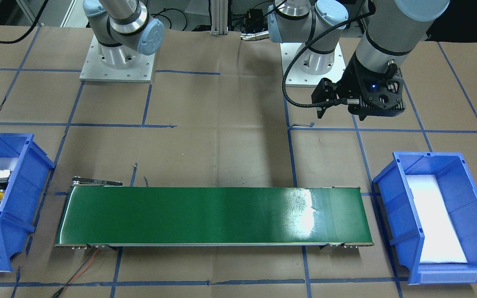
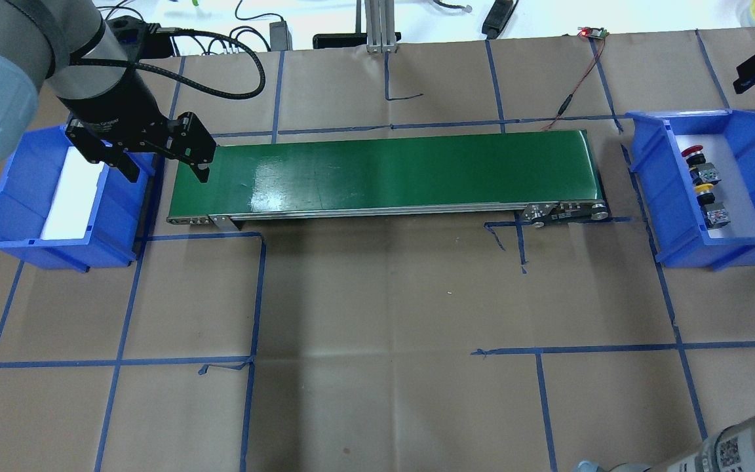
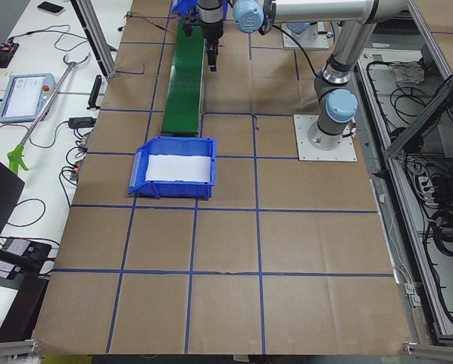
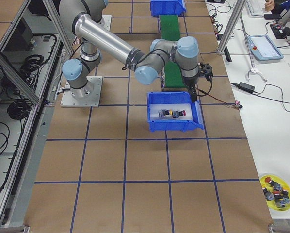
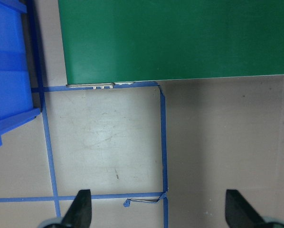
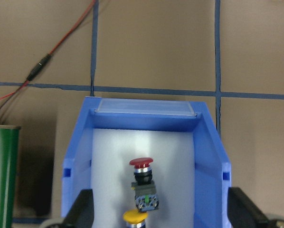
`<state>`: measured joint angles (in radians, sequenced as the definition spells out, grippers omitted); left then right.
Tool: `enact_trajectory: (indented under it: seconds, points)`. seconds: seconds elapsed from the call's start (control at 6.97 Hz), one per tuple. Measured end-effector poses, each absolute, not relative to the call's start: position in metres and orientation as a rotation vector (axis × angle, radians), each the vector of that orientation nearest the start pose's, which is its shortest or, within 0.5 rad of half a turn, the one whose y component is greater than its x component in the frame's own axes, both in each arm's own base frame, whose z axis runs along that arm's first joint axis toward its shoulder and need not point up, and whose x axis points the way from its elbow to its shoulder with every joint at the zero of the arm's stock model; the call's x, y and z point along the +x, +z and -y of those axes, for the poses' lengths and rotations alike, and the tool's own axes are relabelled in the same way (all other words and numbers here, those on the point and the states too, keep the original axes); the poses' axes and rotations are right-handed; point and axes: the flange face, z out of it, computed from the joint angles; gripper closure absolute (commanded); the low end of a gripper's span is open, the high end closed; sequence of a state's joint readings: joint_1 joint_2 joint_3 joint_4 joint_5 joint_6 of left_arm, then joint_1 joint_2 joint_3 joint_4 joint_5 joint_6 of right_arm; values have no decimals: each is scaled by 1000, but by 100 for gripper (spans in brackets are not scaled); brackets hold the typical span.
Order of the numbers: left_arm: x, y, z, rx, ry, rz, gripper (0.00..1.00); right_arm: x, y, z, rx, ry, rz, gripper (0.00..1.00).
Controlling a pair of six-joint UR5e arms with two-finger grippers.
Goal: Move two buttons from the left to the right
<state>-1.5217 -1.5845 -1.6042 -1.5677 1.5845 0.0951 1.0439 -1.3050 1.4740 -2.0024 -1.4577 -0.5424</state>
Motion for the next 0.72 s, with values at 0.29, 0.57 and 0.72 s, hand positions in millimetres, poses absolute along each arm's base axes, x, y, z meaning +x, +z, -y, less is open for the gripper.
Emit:
enact_trajectory:
  seconds: [0.29,0.57,0.72]
  points:
    - [-108,466,499,73,65,-3130,0,-90,486,586,-53,-382,-3100,0]
    - [-108,465,501,78,65,-3131,0,27,515,558,-134,-313,-3060,0]
    - [-108,463,503,82,69,-3131,0,77,523,540,-99,-282,-3047,0]
